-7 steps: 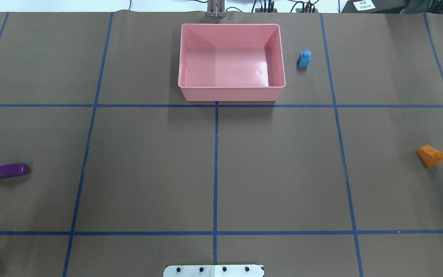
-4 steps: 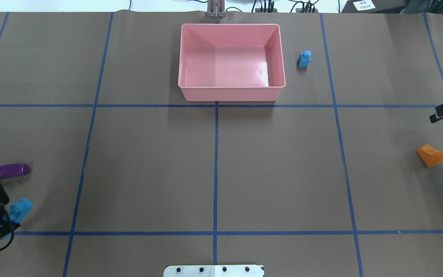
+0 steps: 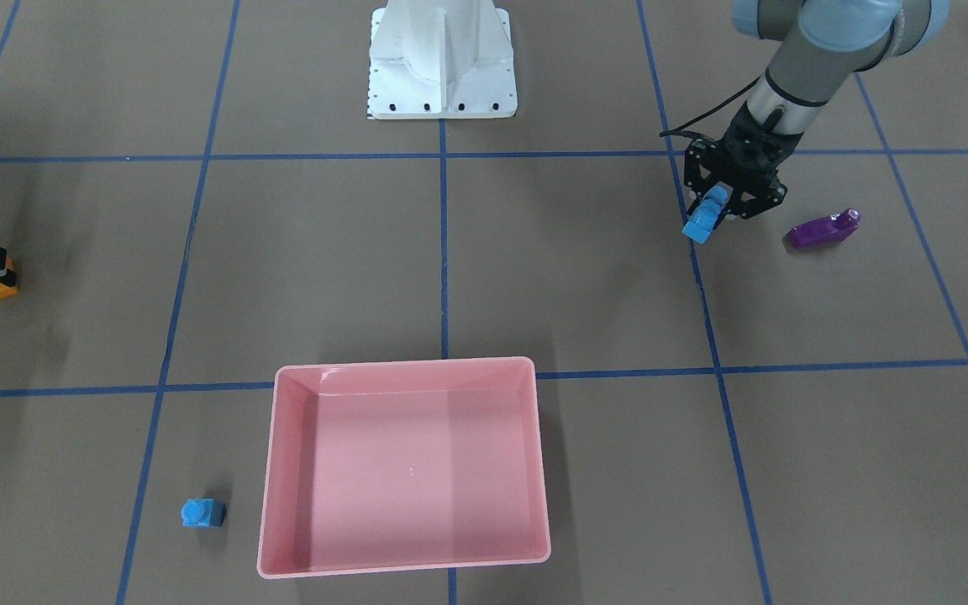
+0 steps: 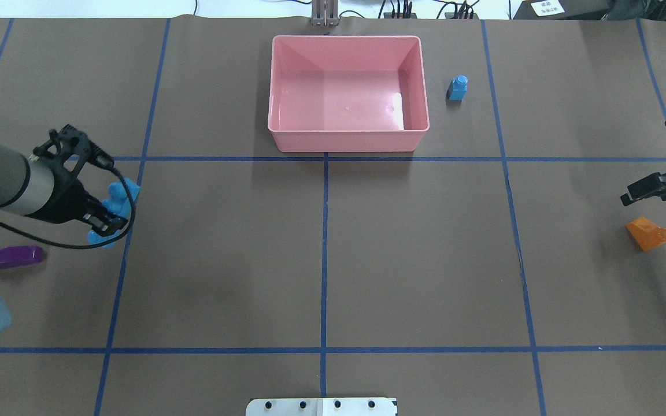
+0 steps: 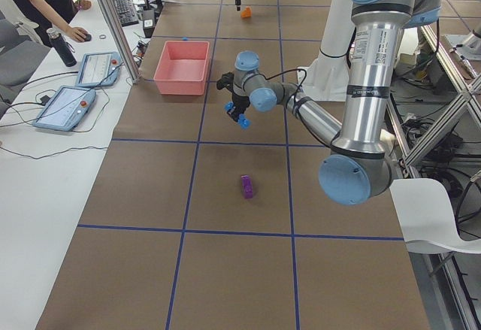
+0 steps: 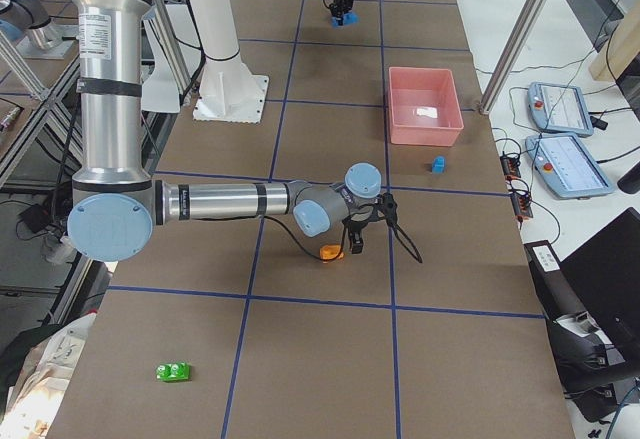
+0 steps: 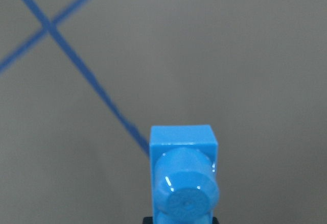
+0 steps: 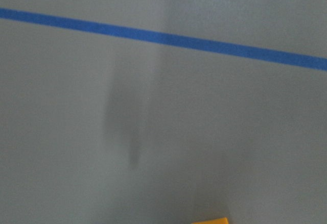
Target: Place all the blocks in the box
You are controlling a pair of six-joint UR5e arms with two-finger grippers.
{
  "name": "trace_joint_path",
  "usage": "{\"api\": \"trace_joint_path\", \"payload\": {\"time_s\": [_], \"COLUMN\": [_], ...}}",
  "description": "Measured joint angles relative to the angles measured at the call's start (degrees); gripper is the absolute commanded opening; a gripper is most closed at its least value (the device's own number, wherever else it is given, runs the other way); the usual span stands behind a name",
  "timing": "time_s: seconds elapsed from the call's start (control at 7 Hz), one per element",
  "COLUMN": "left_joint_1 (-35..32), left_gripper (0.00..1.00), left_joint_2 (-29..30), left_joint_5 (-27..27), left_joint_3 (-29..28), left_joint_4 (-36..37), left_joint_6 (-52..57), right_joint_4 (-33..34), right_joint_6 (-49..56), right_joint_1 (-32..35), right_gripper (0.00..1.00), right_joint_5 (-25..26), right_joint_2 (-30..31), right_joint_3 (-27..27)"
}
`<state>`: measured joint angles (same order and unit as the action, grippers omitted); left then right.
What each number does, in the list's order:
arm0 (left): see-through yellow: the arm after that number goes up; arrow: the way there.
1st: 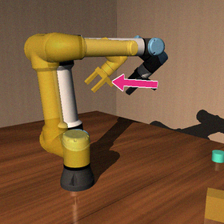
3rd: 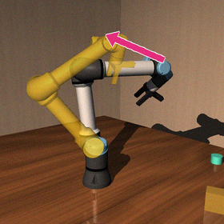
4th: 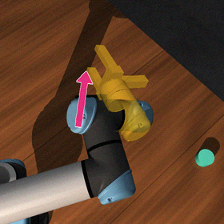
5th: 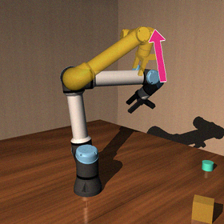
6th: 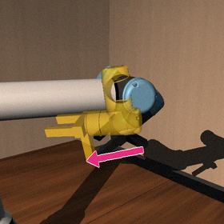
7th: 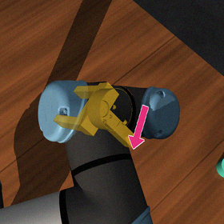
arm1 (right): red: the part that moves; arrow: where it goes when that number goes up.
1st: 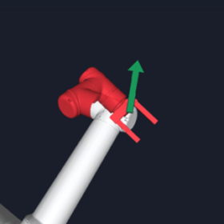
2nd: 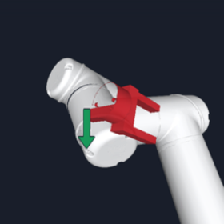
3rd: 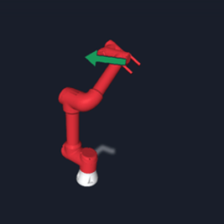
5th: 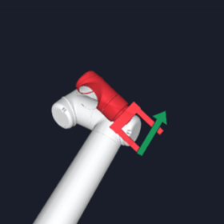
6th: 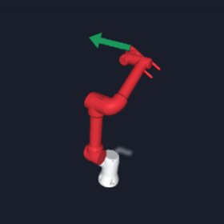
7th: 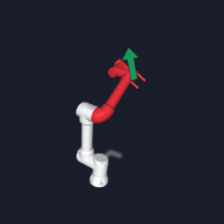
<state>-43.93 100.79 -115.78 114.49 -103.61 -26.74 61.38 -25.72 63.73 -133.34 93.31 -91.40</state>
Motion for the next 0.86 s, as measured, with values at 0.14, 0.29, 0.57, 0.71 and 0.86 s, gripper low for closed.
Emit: {"api": "trace_joint_path", "payload": {"time_s": [0.14,0.29,0.57,0.71,0.86], "left_joint_1": [-1.0,-1.49,-2.01,-2.06,-2.03], "left_gripper": [0.0,0.0,0.0,0.0,0.0], "left_joint_2": [6.99,14.08,27.28,34.16,40.81], "left_joint_5": [-0.06,0.05,1.34,3.35,5.53], "left_joint_3": [-3.55,-8.24,-19.66,-27.27,-37.04], "left_joint_4": [1.47,1.92,1.45,0.16,-4.27], "left_joint_6": [-4.19,-8.97,-16.91,-19.34,-22.26], "right_joint_4": [-0.91,-1.27,-1.42,-1.44,-1.44], "right_joint_6": [2.18,3.94,4.93,4.97,4.98], "right_joint_1": [-1.12,-1.58,-2.08,-2.28,-2.52], "right_gripper": [0.95,0.92,0.75,0.62,0.62], "right_joint_5": [2.01,2.99,3.45,3.37,3.18], "right_joint_2": [1.25,2.14,3.25,3.64,3.93], "right_joint_3": [-0.09,-0.16,-0.11,-0.05,0.01]}}
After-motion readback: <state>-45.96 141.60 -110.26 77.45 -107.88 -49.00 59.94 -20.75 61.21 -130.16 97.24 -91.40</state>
